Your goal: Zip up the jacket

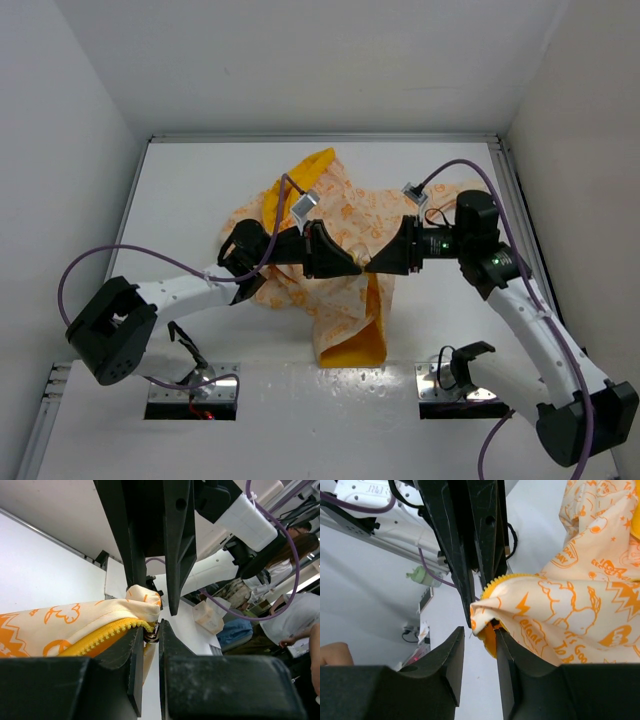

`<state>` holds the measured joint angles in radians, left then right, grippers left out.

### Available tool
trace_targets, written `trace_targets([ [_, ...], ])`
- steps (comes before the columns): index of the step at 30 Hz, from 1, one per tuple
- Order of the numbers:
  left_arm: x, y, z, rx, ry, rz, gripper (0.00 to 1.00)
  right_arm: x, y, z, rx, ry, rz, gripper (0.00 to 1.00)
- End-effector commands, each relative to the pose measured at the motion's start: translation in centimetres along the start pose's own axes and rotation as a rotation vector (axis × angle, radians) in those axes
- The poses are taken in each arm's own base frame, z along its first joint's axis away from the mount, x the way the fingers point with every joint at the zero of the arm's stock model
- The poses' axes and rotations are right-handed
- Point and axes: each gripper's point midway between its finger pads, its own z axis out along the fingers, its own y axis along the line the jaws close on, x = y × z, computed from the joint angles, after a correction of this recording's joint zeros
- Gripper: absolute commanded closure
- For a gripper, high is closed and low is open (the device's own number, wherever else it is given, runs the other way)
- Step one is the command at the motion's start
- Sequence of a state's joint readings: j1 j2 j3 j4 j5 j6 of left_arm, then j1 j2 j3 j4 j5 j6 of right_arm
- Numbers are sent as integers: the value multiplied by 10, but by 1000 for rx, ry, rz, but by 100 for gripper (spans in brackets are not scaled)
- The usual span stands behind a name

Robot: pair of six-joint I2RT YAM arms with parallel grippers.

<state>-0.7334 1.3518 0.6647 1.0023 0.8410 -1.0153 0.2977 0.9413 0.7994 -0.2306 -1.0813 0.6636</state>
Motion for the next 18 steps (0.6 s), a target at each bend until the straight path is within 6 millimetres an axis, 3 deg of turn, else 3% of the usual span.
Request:
trace_targets([
  [1, -30, -21, 6, 55, -70, 72, 100, 11, -4, 0, 10, 20, -25, 68],
  [11, -35, -19, 8, 42, -93, 31, 100, 23, -6, 6, 25, 61, -73, 69],
  [18, -35, -19, 8, 42, -93, 31, 100, 13, -17, 11, 70, 23, -79, 70],
])
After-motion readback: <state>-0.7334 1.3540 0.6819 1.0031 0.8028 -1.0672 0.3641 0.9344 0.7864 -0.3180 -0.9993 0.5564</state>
